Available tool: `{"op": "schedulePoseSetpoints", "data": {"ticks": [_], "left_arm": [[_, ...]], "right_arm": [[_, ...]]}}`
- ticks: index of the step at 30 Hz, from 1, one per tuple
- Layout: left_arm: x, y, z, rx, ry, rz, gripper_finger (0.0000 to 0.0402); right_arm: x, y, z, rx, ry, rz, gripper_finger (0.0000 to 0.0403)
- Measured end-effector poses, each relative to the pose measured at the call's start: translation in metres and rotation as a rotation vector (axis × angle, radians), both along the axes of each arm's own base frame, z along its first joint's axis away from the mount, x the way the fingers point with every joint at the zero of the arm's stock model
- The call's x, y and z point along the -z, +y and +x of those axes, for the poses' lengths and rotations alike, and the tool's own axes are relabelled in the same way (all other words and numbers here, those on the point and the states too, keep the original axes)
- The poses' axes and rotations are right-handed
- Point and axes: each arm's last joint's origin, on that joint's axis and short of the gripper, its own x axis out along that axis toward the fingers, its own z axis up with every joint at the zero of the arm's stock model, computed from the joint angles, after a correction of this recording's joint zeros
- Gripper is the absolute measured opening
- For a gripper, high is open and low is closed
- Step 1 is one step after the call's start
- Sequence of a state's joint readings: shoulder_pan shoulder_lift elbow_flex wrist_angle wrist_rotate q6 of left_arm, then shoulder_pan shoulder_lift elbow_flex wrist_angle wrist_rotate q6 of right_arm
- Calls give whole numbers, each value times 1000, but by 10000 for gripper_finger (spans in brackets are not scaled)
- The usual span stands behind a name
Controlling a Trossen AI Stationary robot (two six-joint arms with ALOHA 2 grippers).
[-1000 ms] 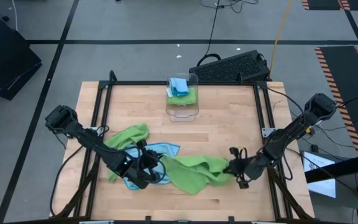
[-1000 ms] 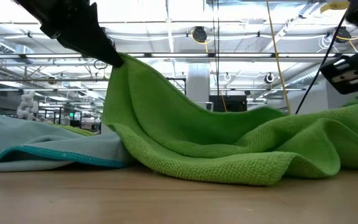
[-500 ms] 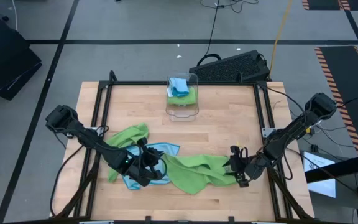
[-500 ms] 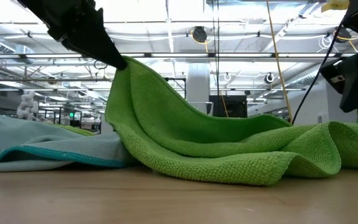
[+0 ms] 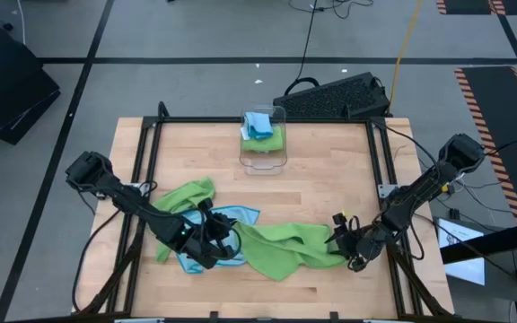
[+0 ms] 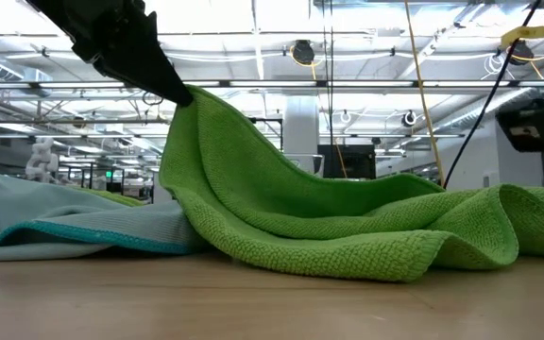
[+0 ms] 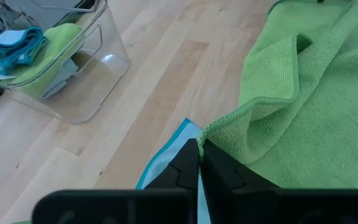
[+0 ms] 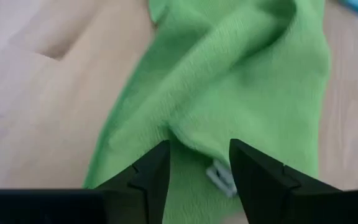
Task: Fold microfiber towels
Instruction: Fold the right green towel
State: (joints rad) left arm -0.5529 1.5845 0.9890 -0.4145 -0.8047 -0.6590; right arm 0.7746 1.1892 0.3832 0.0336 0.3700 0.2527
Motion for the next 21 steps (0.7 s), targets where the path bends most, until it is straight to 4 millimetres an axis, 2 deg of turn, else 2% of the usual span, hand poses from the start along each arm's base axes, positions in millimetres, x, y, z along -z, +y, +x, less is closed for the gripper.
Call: {"op": "schedulePoseSetpoints", "data": {"ticks": [4, 9, 15, 18, 21], "left_arm": [[0, 0, 0, 0, -1, -1, 17], [0, 0, 0, 0, -1, -2, 5], [0, 0, 0, 0, -2, -2, 18], [0, 0, 0, 0, -1, -2, 8], [0, 0, 0, 1, -1, -2, 5]], "right_arm": [[0, 2, 3, -48, -45, -53, 155], [12, 4, 5, -82, -7, -126, 155], [20, 3, 9, -88, -2, -170, 153], [17, 3, 13, -97, -43, -164, 138], [14, 4, 15, -107, -69, -158, 106]]}}
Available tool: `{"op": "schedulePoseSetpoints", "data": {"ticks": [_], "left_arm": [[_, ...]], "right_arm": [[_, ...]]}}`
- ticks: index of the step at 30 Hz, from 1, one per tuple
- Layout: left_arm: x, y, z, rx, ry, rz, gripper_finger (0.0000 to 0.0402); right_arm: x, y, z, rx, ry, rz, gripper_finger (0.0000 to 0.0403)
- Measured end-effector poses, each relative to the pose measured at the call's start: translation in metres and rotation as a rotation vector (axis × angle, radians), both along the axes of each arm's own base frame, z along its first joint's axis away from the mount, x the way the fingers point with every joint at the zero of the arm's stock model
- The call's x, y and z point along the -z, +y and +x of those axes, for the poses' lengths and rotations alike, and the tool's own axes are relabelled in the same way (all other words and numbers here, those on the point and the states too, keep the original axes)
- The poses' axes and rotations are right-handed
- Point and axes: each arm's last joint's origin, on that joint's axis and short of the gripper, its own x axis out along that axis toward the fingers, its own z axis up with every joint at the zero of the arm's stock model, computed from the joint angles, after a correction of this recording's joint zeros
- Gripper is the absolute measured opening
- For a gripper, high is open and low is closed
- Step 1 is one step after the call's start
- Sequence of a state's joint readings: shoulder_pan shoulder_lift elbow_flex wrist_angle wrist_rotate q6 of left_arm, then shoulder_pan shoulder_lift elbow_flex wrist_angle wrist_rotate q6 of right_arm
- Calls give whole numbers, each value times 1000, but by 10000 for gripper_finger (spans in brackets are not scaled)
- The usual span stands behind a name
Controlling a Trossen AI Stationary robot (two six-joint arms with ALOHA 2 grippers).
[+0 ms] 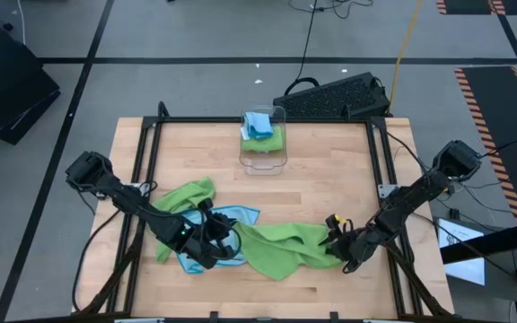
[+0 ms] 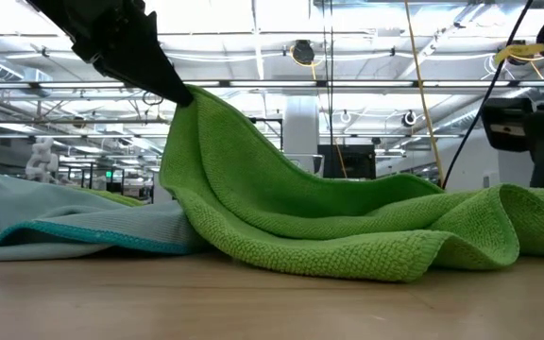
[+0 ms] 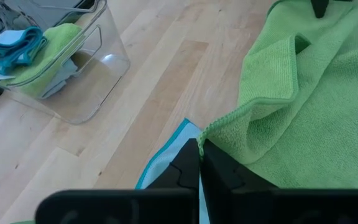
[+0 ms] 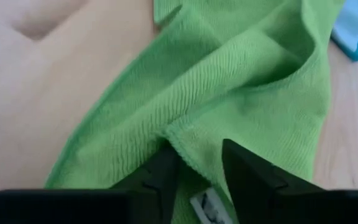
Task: Fold microfiber towels
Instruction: Fold the right green towel
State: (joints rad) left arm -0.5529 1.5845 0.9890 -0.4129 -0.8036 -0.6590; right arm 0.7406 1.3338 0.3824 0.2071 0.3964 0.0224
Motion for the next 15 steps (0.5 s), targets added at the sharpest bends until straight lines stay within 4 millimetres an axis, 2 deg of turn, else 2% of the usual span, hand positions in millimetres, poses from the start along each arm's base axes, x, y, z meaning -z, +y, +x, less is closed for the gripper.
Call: {"op": "schedulePoseSetpoints", "data": {"ticks": [7, 11, 15], "left_arm": [[0, 0, 0, 1, 1, 0, 14], [0, 0, 0, 3, 3, 3, 5], [0, 3, 1, 8, 12, 44, 15]], "right_arm": [[0, 0, 0, -5, 0, 4, 8], [-2, 0, 0, 23, -14, 20, 13], [-16, -5, 0, 143, -128, 18, 5]]}}
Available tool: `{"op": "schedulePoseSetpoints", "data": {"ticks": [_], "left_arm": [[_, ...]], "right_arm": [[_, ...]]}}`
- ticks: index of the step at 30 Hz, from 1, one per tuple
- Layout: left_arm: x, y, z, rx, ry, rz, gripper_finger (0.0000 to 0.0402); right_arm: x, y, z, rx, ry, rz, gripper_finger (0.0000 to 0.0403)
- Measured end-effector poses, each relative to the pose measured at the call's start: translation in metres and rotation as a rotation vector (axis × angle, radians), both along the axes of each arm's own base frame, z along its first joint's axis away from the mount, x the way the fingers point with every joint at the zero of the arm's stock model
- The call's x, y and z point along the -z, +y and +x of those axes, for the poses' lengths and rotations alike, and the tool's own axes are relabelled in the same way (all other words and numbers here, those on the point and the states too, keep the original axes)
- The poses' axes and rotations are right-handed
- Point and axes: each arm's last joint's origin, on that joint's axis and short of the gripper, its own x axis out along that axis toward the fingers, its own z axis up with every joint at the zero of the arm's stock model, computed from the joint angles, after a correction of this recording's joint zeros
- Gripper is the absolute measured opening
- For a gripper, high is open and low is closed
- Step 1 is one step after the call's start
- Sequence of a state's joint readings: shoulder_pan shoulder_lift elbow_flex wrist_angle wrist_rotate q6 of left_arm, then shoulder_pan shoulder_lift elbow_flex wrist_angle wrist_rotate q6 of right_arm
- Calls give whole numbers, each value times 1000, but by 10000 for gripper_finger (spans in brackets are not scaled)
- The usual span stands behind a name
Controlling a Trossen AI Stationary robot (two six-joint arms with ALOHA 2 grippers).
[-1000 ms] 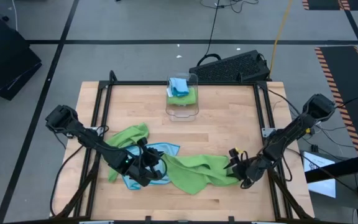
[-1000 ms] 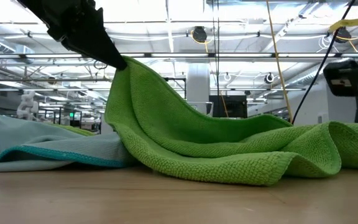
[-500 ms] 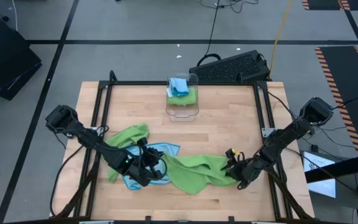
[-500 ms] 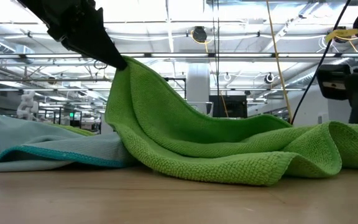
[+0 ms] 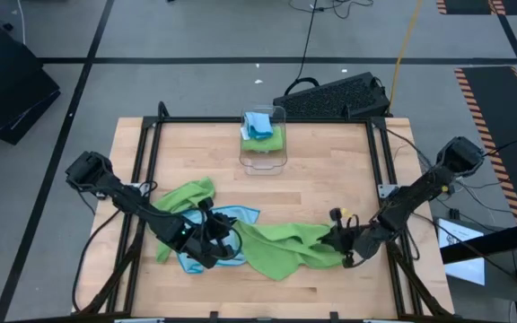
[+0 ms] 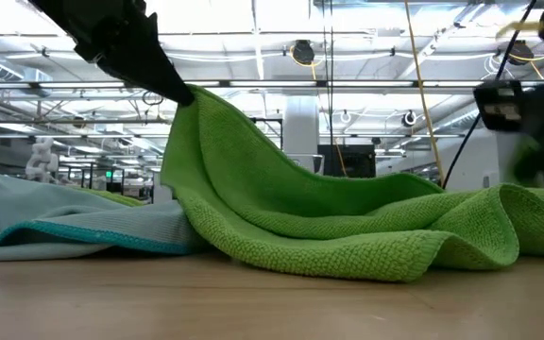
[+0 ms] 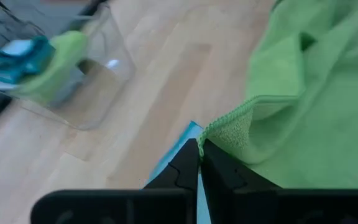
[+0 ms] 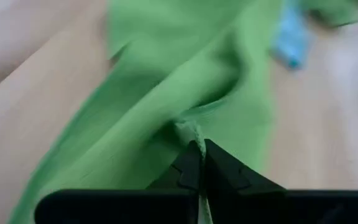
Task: Fold microfiber towels
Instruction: Fold the right green towel
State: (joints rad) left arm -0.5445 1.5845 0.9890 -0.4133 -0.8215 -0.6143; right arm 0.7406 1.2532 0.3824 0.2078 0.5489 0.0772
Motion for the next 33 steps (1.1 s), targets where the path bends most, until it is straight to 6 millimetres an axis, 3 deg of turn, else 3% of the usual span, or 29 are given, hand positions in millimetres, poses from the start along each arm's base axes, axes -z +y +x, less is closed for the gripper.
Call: {"op": "schedulePoseSetpoints", "data": {"ticks": [5, 9, 13, 16, 20, 23, 27, 30, 33], "left_arm": [[-9, 4, 6, 29, -37, 15, 10], [-41, -10, 14, 264, -136, -116, 7], [-74, -19, 12, 404, -205, -19, 14], [-108, -6, 5, 344, -256, 106, 7], [-138, 30, -8, 238, -252, 190, 7], [-143, 66, -13, 161, -212, 144, 10], [-123, 99, -11, 93, -90, 16, 5], [-105, 108, -4, 124, -53, -94, 7], [-102, 100, 1, 285, -71, -204, 13]], "right_arm": [[-37, 1, 2, 103, -169, 117, 3], [-69, 12, -2, 78, -253, 262, 2], [-97, 20, -8, 122, -366, 269, 2], [-112, 19, -12, 202, -451, 181, 2], [-129, 7, -17, 296, -526, 56, 1], [-131, -7, -18, 363, -522, -7, 1], [-124, -26, -19, 430, -455, -39, 1], [-115, -34, -22, 418, -366, -11, 1], [-115, -34, -24, 325, -305, 127, 1]]}}
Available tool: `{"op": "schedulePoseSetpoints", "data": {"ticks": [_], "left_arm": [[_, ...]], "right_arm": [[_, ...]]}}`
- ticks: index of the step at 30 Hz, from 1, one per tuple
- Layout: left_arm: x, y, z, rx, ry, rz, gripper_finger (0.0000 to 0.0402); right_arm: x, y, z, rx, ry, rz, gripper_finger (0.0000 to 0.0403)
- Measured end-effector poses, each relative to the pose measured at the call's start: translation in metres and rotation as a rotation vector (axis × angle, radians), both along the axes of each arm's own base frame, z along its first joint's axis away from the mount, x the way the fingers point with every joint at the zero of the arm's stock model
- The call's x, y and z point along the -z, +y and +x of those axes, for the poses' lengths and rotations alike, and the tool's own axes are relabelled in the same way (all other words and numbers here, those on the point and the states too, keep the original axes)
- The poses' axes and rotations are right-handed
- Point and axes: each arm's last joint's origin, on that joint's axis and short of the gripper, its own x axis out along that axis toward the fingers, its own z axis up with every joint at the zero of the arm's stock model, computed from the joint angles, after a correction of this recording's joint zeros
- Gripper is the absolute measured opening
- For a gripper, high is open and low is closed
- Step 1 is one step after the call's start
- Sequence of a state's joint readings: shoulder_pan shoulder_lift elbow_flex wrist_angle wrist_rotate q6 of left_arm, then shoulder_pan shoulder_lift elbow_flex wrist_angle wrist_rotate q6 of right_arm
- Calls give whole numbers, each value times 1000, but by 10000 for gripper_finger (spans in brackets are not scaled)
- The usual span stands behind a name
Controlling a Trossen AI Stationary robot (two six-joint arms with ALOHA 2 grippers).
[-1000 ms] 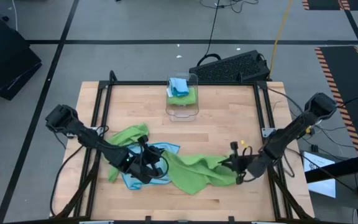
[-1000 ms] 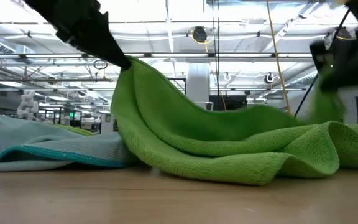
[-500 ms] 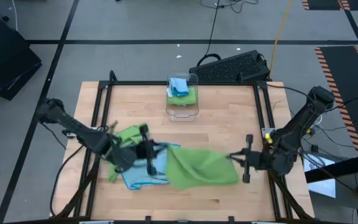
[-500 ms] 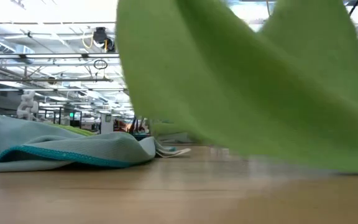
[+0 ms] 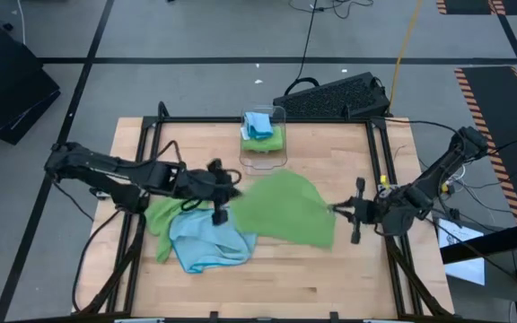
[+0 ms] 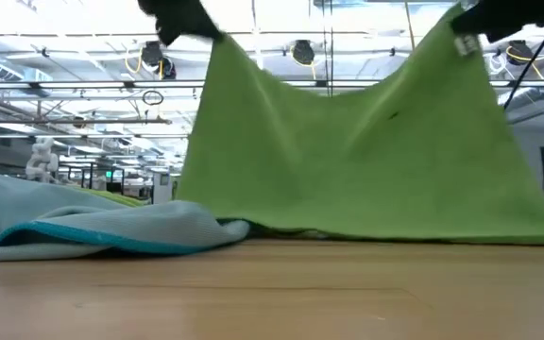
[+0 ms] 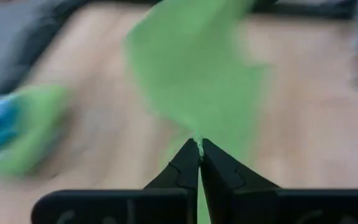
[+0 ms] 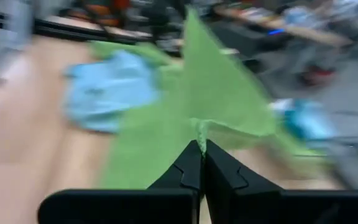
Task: Fold microfiber towels
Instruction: Fold the right green towel
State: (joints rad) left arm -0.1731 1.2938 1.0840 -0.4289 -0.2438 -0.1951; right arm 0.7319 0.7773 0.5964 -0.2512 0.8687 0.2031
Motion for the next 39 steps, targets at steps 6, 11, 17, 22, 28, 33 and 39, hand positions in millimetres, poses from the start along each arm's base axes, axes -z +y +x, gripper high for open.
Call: {"op": "schedulePoseSetpoints", "data": {"ticks": [6, 11, 17, 22, 28, 33, 39], "left_arm": [[-32, -31, 3, 255, -304, -52, 4], [-55, -31, -14, 235, -428, -75, 9], [-48, -9, -25, 85, -289, -128, 8], [-35, -13, -29, 204, -109, -362, 9], [-37, -33, -29, 309, -129, -435, 10], [-42, -23, -32, 257, -151, -421, 4], [-35, 16, -36, 79, -76, -266, 6]], "right_arm": [[-17, 6, -6, -84, 20, 123, 1], [-52, 8, -8, -92, 44, 197, 1], [-80, -1, -14, -36, 125, 346, 1], [-75, 1, -18, -81, 320, 668, 1], [-70, 13, -15, -168, 489, 880, 1], [-89, 7, -17, -177, 441, 922, 1], [-102, -22, -39, -13, 457, 767, 1]]}}
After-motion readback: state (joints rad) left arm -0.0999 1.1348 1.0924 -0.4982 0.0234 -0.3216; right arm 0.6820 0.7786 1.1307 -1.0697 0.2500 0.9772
